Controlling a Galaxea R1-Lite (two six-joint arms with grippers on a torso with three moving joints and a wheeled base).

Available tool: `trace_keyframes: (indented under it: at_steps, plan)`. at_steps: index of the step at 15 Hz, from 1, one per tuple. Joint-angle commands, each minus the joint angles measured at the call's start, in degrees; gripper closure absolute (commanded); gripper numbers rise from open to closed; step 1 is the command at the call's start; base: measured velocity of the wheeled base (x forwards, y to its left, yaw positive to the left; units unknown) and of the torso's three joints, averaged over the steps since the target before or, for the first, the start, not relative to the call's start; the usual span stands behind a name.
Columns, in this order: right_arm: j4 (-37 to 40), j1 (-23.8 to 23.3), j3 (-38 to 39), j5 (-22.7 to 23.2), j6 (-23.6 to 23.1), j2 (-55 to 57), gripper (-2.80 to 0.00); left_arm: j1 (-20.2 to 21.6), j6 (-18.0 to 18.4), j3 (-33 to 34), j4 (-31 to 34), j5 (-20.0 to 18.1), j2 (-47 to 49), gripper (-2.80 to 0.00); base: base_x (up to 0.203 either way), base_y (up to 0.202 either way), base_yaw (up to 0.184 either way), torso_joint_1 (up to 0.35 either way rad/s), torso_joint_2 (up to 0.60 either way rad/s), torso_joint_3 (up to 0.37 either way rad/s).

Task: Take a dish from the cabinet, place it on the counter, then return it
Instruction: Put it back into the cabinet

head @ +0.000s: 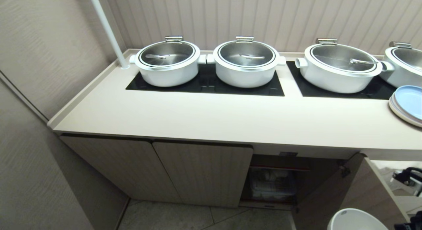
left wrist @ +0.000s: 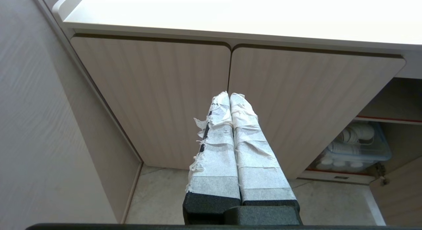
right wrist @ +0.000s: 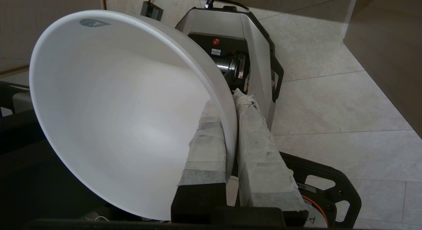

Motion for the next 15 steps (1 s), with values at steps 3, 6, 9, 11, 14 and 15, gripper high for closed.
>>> trace_keyframes:
  at_steps: [3,6,9,11,14,15]
  plan:
    - [0.2,0.0,0.1,0.1,0.2,0.1,0.00,0.0,0.0,0.0,0.0,0.0,0.0,0.00,0.079,0.000,-0.002,-0.006,0.00,0.005]
    - [0.1,0.0,0.1,0.1,0.2,0.1,0.00,0.0,0.0,-0.1,0.0,0.0,0.0,0.00,0.181,0.000,0.005,0.015,0.00,-0.001]
    - [0.2,0.0,0.3,0.1,0.2,0.0,0.00,0.0,0.0,0.0,0.0,0.0,0.0,0.00,0.019,0.000,0.000,0.003,0.00,0.000]
    - [0.1,0.0,0.5,0.2,0.2,0.0,0.00,0.0,0.0,-0.1,0.0,0.0,0.0,0.00,0.000,0.000,0.000,0.000,0.00,0.000]
    - [0.2,0.0,0.6,0.2,0.3,-0.1,0.00,0.0,-0.1,0.0,0.0,0.0,0.0,0.00,0.000,0.000,0.000,0.000,0.00,0.000]
    - [0.2,0.0,0.5,0.1,0.3,-0.3,0.00,0.0,-0.1,0.0,0.0,0.1,0.0,0.00,0.000,0.000,0.000,0.000,0.00,0.000]
